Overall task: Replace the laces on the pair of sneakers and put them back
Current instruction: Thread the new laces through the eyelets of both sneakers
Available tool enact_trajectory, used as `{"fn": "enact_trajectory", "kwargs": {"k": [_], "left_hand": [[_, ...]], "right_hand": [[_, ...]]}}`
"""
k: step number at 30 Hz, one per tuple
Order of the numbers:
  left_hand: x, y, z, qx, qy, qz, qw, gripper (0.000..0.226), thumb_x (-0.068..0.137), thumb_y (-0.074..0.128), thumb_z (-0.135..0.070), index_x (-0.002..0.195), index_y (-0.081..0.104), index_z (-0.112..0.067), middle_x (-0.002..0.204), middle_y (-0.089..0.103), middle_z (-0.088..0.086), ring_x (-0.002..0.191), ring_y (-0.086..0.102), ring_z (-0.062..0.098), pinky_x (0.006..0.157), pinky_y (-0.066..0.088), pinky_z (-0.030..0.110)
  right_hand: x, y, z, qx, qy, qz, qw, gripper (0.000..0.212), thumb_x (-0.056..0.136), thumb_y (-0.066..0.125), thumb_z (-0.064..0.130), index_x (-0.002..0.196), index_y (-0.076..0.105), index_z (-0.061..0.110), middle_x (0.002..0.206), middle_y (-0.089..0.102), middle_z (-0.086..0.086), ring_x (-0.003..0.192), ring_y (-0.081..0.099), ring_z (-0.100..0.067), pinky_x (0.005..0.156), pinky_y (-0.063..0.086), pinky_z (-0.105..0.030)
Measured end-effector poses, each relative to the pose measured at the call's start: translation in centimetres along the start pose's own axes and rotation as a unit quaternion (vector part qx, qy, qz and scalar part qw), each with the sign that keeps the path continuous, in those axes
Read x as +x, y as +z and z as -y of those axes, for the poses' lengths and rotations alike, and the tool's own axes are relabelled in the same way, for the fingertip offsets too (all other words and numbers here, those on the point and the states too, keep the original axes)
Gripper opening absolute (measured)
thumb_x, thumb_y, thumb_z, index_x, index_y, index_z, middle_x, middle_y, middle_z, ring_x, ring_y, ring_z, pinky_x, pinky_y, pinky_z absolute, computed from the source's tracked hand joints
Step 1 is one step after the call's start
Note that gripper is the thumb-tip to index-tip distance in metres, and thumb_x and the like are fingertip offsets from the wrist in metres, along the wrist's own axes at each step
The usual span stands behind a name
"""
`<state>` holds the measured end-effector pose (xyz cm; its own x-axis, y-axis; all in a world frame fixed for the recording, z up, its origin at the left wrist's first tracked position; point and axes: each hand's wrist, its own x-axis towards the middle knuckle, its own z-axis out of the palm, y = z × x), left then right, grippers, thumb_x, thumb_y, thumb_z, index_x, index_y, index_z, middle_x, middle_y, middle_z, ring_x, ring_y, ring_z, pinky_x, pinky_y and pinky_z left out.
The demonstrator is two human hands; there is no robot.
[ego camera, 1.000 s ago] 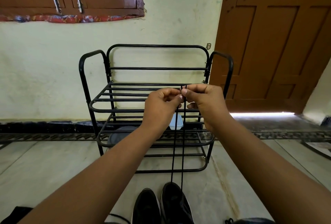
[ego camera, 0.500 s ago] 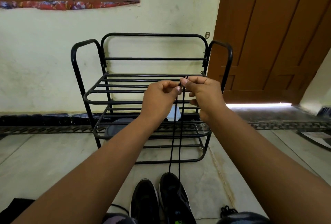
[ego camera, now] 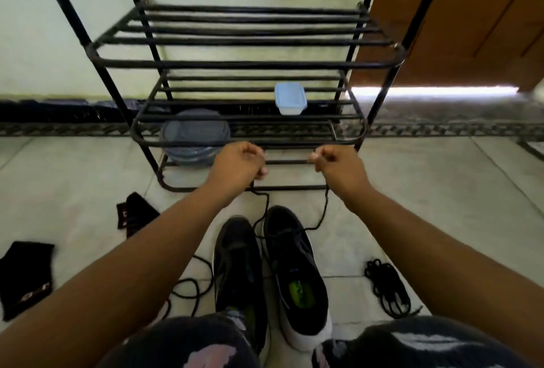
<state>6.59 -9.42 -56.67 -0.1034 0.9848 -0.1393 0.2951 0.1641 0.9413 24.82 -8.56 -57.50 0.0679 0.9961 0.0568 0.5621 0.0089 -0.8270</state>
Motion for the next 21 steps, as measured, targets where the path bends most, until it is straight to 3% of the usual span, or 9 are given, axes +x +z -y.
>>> {"fn": "enact_trajectory", "kwargs": {"k": [3,6,8,11,13,15,17,19,21], "left_hand": [[0.7,0.4,5.2,0.122,-0.041,0.065,0.99,0.023,0.089,0.063,-0.018,0.105,0.051,-0.008,0.075,0.067,0.006,0.065,0.064,0.015,0.061,0.05,0.023],[1.0,1.5,8.1,0.301,-0.003,0.139,0.943,0.033,0.085,0.067,-0.026,0.114,0.056,-0.013,0.101,0.068,0.005,0.09,0.062,0.017,0.08,0.047,0.025],[1.0,2.8,8.6,0.299,0.029,0.17,0.938,0.031,0.085,0.068,-0.02,0.115,0.062,-0.013,0.108,0.067,0.004,0.092,0.061,0.014,0.084,0.046,0.022],[0.9,4.6,8.4,0.277,0.051,0.211,0.936,0.023,0.085,0.066,-0.009,0.108,0.069,-0.013,0.102,0.071,0.005,0.09,0.065,0.015,0.086,0.051,0.027],[0.9,5.1,8.7,0.271,0.06,0.21,0.938,0.017,0.087,0.061,-0.004,0.098,0.071,-0.012,0.091,0.072,0.007,0.08,0.068,0.016,0.076,0.054,0.026],[0.8,4.9,8.9,0.251,0.046,0.206,0.945,0.014,0.088,0.06,-0.004,0.087,0.069,-0.014,0.079,0.071,0.005,0.066,0.065,0.011,0.061,0.05,0.014],[0.8,4.4,9.3,0.252,0.042,0.199,0.946,0.014,0.089,0.06,-0.006,0.085,0.069,-0.015,0.073,0.069,0.0,0.06,0.062,0.004,0.058,0.049,0.012],[0.9,3.5,10.0,0.271,0.047,0.172,0.946,0.015,0.09,0.056,-0.007,0.087,0.068,-0.016,0.071,0.068,-0.004,0.06,0.06,0.0,0.065,0.051,0.017],[1.1,2.3,10.9,0.262,0.026,0.11,0.958,0.016,0.093,0.051,-0.006,0.09,0.063,-0.015,0.077,0.069,0.001,0.062,0.062,0.004,0.067,0.053,0.019]], "right_hand": [[-0.6,1.9,-3.8,-0.109,0.037,0.135,0.984,0.021,0.092,0.051,0.006,0.091,0.073,0.008,0.09,0.067,-0.004,0.081,0.056,-0.012,0.071,0.04,-0.022],[-1.3,3.7,-5.7,-0.2,0.028,0.218,0.955,0.026,0.089,0.052,0.003,0.105,0.07,0.012,0.095,0.068,-0.004,0.089,0.062,-0.016,0.078,0.048,-0.025],[-1.7,4.9,-6.1,-0.186,0.028,0.24,0.952,0.031,0.084,0.058,0.003,0.113,0.062,0.013,0.09,0.071,-0.007,0.087,0.065,-0.022,0.079,0.052,-0.032],[-1.2,6.0,-6.1,-0.103,0.053,0.24,0.964,0.035,0.082,0.058,-0.003,0.112,0.05,0.012,0.079,0.07,-0.01,0.078,0.068,-0.024,0.074,0.054,-0.035],[-0.9,6.1,-6.1,-0.064,0.077,0.23,0.968,0.031,0.083,0.055,-0.007,0.109,0.049,0.008,0.077,0.07,-0.015,0.071,0.068,-0.026,0.067,0.055,-0.035],[-1.0,6.0,-5.9,0.004,0.118,0.239,0.964,0.025,0.084,0.056,-0.009,0.105,0.05,0.003,0.072,0.067,-0.016,0.059,0.066,-0.022,0.053,0.053,-0.03],[-1.1,5.3,-6.0,0.042,0.161,0.282,0.945,0.017,0.085,0.063,-0.002,0.099,0.054,0.001,0.064,0.063,-0.013,0.048,0.06,-0.015,0.046,0.05,-0.022],[-0.9,3.8,-6.4,0.016,0.195,0.313,0.929,0.013,0.087,0.065,0.011,0.094,0.06,0.001,0.06,0.06,-0.01,0.048,0.055,-0.014,0.045,0.044,-0.02],[-0.5,2.4,-7.8,-0.014,0.234,0.267,0.935,0.017,0.09,0.063,0.02,0.091,0.063,0.003,0.06,0.055,-0.007,0.05,0.05,-0.016,0.048,0.036,-0.022]]}}
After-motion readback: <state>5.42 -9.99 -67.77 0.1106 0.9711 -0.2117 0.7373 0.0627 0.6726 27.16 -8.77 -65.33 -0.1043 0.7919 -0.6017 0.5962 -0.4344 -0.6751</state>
